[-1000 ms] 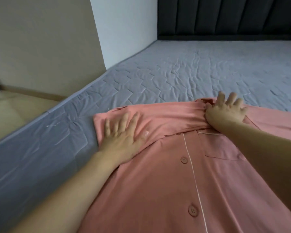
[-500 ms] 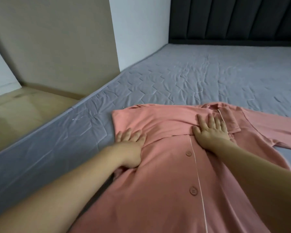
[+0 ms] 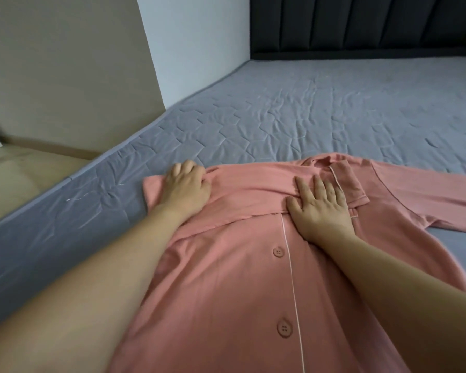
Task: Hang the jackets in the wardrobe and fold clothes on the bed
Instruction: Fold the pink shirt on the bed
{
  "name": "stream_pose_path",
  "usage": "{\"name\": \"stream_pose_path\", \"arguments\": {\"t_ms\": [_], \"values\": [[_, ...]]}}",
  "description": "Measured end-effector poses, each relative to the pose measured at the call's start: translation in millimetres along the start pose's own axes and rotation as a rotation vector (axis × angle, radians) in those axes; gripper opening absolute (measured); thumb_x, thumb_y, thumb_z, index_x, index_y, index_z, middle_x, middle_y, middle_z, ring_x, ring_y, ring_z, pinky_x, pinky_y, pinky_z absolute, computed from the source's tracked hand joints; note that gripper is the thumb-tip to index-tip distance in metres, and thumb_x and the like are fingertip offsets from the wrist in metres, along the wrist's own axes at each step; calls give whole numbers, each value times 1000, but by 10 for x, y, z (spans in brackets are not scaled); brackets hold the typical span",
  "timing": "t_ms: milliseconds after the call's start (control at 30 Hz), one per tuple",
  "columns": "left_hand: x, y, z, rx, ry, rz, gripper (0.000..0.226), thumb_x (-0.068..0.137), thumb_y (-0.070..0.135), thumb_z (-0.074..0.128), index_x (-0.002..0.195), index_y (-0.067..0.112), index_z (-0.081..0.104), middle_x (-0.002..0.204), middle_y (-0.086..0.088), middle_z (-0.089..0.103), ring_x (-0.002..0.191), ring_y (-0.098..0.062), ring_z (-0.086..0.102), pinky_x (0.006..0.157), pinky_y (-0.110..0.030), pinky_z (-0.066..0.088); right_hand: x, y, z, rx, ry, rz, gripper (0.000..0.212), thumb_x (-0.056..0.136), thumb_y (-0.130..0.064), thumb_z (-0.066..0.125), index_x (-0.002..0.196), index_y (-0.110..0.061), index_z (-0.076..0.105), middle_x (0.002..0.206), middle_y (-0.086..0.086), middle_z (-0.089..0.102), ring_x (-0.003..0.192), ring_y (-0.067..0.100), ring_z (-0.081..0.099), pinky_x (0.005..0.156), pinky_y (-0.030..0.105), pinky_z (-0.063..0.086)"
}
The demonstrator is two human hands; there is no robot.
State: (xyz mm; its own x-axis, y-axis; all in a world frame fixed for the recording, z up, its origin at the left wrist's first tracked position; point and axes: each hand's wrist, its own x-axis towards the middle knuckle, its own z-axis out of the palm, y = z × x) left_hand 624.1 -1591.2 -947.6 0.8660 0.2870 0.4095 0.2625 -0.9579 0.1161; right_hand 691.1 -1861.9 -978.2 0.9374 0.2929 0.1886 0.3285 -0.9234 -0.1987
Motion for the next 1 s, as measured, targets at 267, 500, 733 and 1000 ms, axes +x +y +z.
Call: {"name": "stream_pose_path", "arguments": {"t_ms": [267,500,733,1000], "values": [[113,-72,-187,-198,-52,63,16,95,25,52,82,17,49,94,-8,61,94,-32,54,76,-38,40,-38,4,-23,38,-4,2,65,91,-57,17,152,-37,10,162,6,2,149,22,-1,119,39,-7],[198,-39,-153,-182,9,-11,8,91,24,52,87,17,53,98,-1,57,100,-31,48,84,-39,38,140,-51,-156,196,4,84,53,91,-59,22,137,-38,36,151,8,30,140,27,22,114,46,9],[252,-159,-161,-279,-26,63,5,95,26,49,92,22,51,98,-3,65,95,-30,57,84,-41,46,700,-339,-303,0,-30,-156,53,89,-61,38,134,-34,44,143,1,42,134,27,32,108,48,16],[350,-153,2,-344,9,69,8,93,20,56,86,18,53,92,0,60,96,-24,53,74,-30,33,927,-543,-310,50,31,-322,24,93,-43,50,114,-36,61,123,-5,52,122,24,41,101,41,24]]}}
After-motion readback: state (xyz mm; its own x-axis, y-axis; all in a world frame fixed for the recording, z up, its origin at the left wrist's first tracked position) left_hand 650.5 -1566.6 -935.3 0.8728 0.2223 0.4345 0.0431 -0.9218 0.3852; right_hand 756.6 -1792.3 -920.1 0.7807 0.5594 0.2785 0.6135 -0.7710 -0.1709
